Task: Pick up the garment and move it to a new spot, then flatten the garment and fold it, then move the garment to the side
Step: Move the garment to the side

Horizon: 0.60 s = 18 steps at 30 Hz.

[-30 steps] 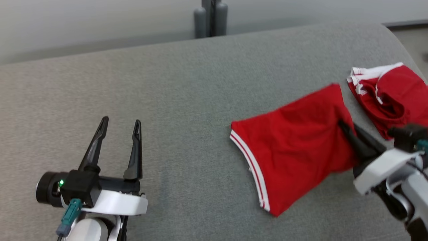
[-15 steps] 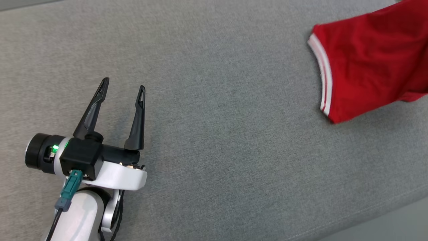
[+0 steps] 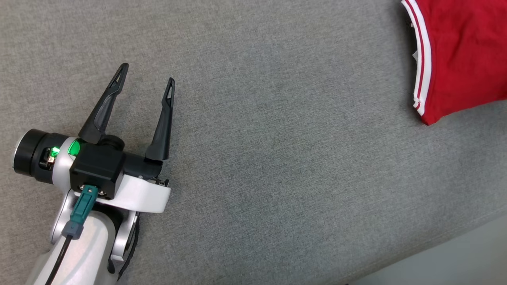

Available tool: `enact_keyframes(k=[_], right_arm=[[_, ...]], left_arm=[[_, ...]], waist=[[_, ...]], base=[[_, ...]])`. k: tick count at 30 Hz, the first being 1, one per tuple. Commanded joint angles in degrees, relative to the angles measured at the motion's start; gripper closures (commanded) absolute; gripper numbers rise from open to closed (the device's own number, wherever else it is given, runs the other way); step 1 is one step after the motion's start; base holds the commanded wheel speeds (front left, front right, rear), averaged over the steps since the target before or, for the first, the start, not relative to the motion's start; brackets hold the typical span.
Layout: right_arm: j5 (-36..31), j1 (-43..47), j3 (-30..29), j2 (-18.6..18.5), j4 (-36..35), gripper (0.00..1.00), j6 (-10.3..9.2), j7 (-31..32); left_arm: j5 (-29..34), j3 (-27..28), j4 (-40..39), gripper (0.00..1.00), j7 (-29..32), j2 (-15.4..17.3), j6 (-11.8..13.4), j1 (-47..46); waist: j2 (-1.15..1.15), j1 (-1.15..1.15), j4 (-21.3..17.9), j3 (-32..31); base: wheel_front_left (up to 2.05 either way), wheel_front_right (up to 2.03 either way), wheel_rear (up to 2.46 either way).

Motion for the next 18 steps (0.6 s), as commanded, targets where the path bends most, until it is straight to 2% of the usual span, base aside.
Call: enact_keyframes(k=[1,8,18], right_arm=[[-0.84,-1.09,-1.79,0.36,1.29,0.00,-0.01,-0.21],[-3.70,1.57,-4.79,3.11,0.53,0.00,-0.01,-0.21],[-9.90,9.58,-10.79,6.81,-9.27,0.00,-0.01,-0.21]], left_arm=[[0.42,0.08,-0.57,0.00,0.33,0.69,-0.14,-1.44],[0.41,0.03,-0.48,0.00,0.61,1.17,0.19,-0.68],[-2.93,1.23,3.17,0.00,-3.03,-0.30,1.25,2.23]], waist=[[0.00,0.00,0.05,1.20],[0.00,0.00,-0.45,0.92],[0.00,0.00,0.42,-5.73]], base=[[0.00,0.00,0.00],[0.00,0.00,0.00],[0.00,0.00,0.00]])
